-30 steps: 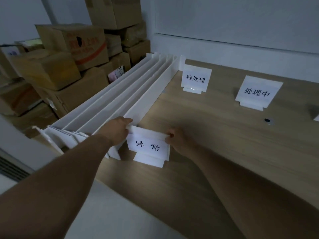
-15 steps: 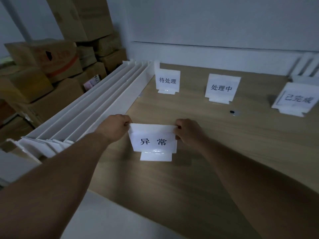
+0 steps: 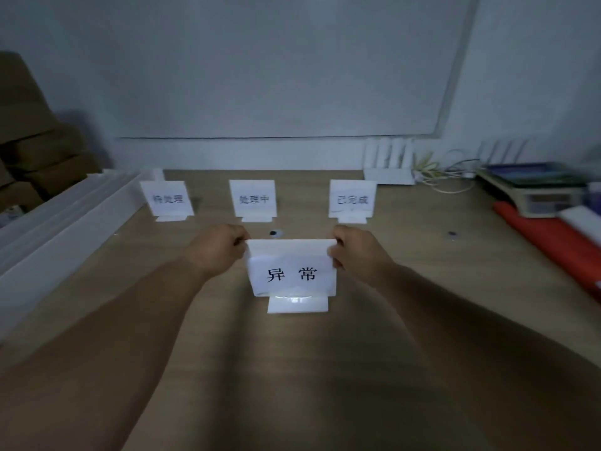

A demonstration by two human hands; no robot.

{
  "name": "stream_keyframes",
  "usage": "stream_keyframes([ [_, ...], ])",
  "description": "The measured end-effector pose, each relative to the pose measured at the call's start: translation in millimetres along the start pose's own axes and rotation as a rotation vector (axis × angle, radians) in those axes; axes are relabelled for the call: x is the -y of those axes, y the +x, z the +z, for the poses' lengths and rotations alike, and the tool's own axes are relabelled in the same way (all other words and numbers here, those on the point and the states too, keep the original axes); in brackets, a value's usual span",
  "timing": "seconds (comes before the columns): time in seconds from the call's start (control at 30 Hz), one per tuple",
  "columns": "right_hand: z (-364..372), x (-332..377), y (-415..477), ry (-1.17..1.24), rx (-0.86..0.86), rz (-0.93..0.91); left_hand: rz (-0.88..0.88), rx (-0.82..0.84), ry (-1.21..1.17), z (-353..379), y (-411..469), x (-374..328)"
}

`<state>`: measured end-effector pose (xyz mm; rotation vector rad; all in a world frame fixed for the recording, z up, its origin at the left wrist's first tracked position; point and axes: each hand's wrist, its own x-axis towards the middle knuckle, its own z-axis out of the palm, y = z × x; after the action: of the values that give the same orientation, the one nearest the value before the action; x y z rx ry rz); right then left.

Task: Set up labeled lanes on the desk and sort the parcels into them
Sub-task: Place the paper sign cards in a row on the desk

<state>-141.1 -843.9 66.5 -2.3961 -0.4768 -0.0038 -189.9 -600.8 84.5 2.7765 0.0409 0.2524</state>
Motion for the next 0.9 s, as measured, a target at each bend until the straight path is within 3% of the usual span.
stream_keyframes([
  [0.33, -122.9, -137.4, -6.5, 0.014, -0.13, 0.142, 0.181, 0.059, -0.014, 65.6, 83.9, -164.2],
  [0.9, -254.3, -359.4, 135.7, -0.017, -0.17, 0.211, 0.244, 0.12, -0.075, 191.3, 301.4, -333.0],
])
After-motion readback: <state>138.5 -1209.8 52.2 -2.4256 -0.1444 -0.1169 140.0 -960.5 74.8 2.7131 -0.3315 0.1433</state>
